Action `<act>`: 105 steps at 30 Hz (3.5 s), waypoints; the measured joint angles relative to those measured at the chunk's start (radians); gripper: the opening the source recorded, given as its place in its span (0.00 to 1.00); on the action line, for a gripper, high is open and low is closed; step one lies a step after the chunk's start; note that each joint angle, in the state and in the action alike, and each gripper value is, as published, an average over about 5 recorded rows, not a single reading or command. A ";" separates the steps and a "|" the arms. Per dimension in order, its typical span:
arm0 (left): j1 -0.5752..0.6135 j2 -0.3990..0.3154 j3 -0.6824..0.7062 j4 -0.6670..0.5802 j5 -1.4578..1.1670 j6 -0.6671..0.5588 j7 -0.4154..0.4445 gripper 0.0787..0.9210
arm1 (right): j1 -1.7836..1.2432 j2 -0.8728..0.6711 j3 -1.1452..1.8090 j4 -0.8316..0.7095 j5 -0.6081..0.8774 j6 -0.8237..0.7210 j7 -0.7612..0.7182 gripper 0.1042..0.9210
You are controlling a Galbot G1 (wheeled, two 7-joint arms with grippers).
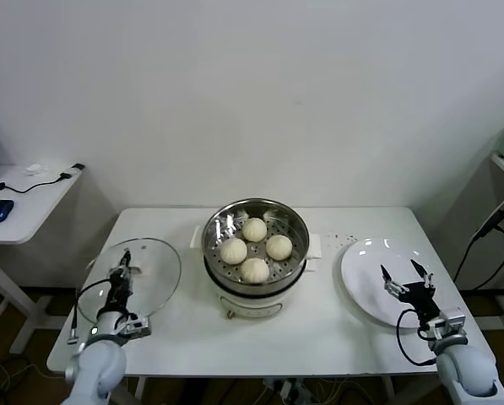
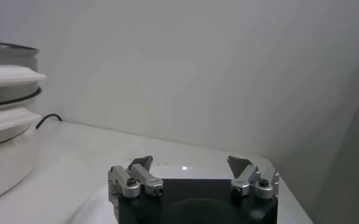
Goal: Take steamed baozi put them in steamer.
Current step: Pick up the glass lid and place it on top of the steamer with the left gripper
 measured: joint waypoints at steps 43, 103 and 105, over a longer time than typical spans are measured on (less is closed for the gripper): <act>-0.309 -0.056 0.660 -0.341 0.280 0.585 0.493 0.09 | 0.134 -0.008 -0.059 -0.129 -0.038 0.024 -0.011 0.88; -0.428 -0.248 0.761 0.049 0.300 0.612 0.403 0.12 | 0.120 -0.001 -0.015 -0.140 -0.072 0.043 -0.020 0.88; -0.426 -0.242 0.766 0.040 0.300 0.612 0.410 0.18 | 0.121 -0.001 -0.015 -0.141 -0.072 0.043 -0.021 0.88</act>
